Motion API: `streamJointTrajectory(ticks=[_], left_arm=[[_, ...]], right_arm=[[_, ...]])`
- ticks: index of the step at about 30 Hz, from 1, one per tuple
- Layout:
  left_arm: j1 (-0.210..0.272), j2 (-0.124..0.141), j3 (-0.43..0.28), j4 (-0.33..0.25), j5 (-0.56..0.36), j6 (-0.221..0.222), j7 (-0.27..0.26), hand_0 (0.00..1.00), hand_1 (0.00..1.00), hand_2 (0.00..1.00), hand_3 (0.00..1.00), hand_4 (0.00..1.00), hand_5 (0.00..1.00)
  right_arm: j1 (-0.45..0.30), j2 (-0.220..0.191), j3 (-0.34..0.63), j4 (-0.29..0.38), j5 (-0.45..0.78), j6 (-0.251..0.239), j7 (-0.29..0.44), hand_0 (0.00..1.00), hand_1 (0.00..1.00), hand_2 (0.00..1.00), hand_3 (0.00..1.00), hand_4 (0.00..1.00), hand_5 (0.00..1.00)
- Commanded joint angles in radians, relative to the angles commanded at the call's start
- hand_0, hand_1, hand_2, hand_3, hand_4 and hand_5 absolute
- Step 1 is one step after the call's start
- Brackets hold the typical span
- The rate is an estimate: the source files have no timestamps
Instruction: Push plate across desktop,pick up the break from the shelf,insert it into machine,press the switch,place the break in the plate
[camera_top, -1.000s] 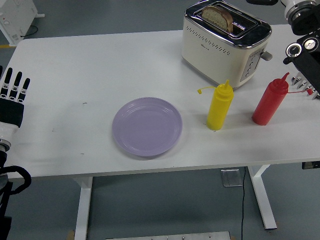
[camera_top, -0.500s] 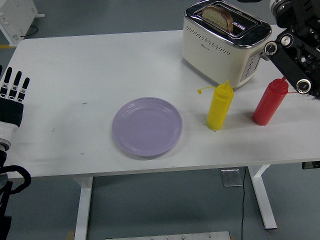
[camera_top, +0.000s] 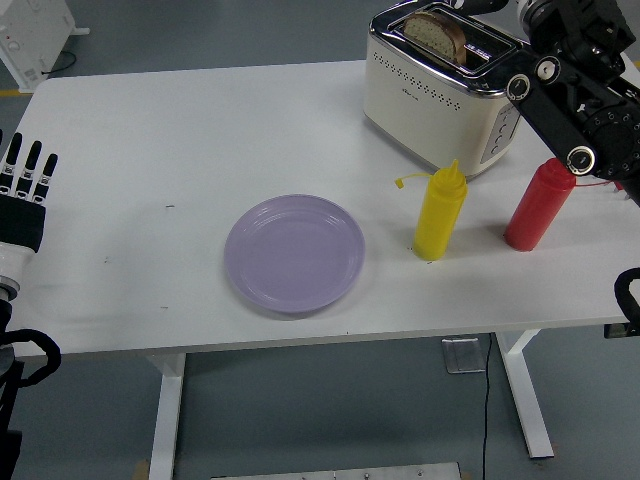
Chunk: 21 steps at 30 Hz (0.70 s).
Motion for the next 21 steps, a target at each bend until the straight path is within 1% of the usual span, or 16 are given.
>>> streamJointTrajectory(ticks=[1, 6, 9, 14, 21], left_arm=[[0.0, 0.0, 0.0, 0.0, 0.0, 0.0, 0.0, 0.861, 0.814, 0.877, 0.776, 0.718, 0.998], [-0.001, 0.0, 0.001, 0.001, 0.0, 0.0, 0.0, 0.861, 0.814, 0.877, 0.776, 0.718, 0.998], [-0.002, 0.0, 0.002, 0.001, 0.0, 0.0, 0.0, 0.861, 0.814, 0.876, 0.777, 0.717, 0.998], [-0.005, 0.0, 0.0, 0.001, 0.0, 0.001, 0.0, 0.861, 0.814, 0.876, 0.777, 0.718, 0.998], [-0.005, 0.0, -0.001, 0.001, 0.0, 0.001, 0.0, 0.861, 0.813, 0.876, 0.777, 0.717, 0.998]], right_arm=[[0.001, 0.001, -0.002, -0.001, 0.002, 0.005, -0.002, 0.63, 0.643, 0.678, 0.895, 0.788, 0.24], [0.01, 0.01, -0.018, -0.011, 0.009, 0.025, -0.008, 0.63, 0.643, 0.678, 0.895, 0.788, 0.24], [0.019, 0.019, -0.027, -0.029, 0.011, 0.036, -0.012, 0.629, 0.639, 0.674, 0.881, 0.787, 0.246], [0.029, 0.03, -0.035, -0.054, 0.016, 0.047, -0.015, 0.621, 0.633, 0.668, 0.877, 0.784, 0.246], [0.028, 0.038, -0.046, -0.066, 0.027, 0.06, -0.02, 0.614, 0.623, 0.662, 0.872, 0.783, 0.259]])
